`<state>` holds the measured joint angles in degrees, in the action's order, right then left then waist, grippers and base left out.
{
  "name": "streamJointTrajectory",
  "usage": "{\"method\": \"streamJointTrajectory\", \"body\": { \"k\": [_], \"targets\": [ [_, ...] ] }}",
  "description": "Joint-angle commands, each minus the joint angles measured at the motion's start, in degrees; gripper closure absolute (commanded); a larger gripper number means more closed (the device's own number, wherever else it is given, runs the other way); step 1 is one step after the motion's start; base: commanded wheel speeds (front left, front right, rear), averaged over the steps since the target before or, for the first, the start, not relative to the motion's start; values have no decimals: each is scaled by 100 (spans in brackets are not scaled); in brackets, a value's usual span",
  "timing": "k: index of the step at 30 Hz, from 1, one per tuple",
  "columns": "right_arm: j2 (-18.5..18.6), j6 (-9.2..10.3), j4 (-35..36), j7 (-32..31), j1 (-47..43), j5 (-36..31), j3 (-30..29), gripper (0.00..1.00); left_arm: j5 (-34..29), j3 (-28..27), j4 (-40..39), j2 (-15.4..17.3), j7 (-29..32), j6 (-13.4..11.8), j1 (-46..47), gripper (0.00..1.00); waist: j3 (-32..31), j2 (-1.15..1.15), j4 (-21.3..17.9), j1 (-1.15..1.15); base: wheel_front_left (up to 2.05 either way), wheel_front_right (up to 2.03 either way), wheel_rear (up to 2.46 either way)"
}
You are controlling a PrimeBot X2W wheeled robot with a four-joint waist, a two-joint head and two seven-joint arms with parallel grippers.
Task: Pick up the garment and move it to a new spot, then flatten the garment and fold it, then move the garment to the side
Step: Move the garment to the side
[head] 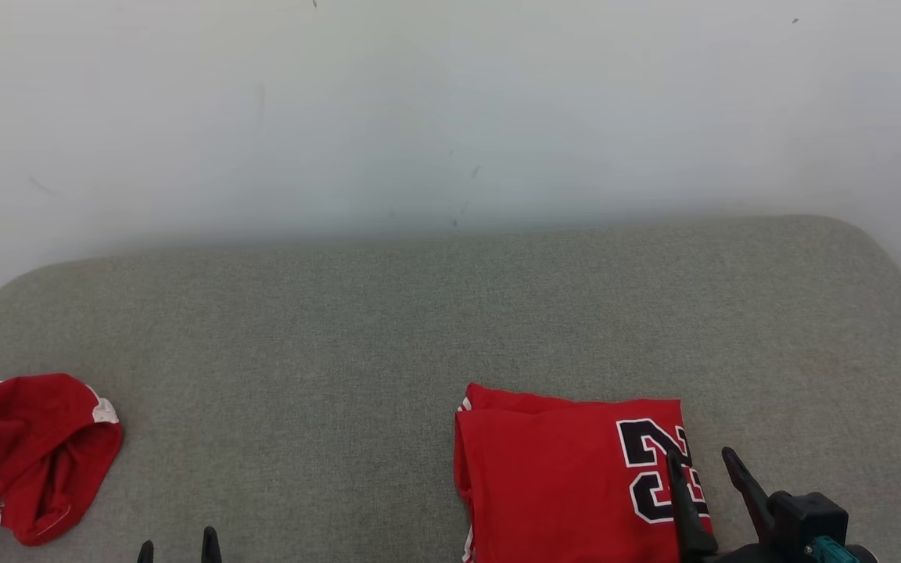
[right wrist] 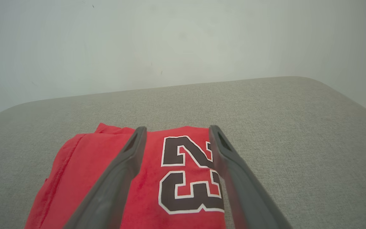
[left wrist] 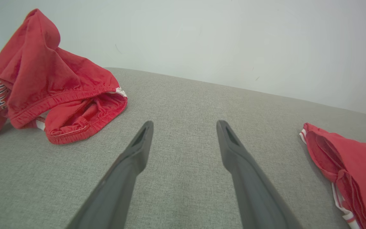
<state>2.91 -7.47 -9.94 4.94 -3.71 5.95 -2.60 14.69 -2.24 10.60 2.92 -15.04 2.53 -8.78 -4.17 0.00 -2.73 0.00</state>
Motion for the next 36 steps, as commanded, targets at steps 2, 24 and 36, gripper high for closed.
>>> {"method": "streamJointTrajectory", "body": {
  "k": [2, 24, 36],
  "targets": [
    [-8, -2, 49, -54, 62, 5, 8, 0, -26, 17, -39, -6, -17, -18, 65, 0, 21, 0, -4, 0, 0, 0, 0],
    [731, -2, 1147, -5703, 566, 444, -336, 0, -80, 367, -276, -6, -17, 41, 153, 0, 343, 0, 322, 0, 0, 0, 0],
    [1316, -2, 458, -5653, 1010, 556, -281, 0, -154, 434, -373, -5, -17, 115, 462, 0, 957, 0, 535, 0, 0, 0, 0]
  ]
}}
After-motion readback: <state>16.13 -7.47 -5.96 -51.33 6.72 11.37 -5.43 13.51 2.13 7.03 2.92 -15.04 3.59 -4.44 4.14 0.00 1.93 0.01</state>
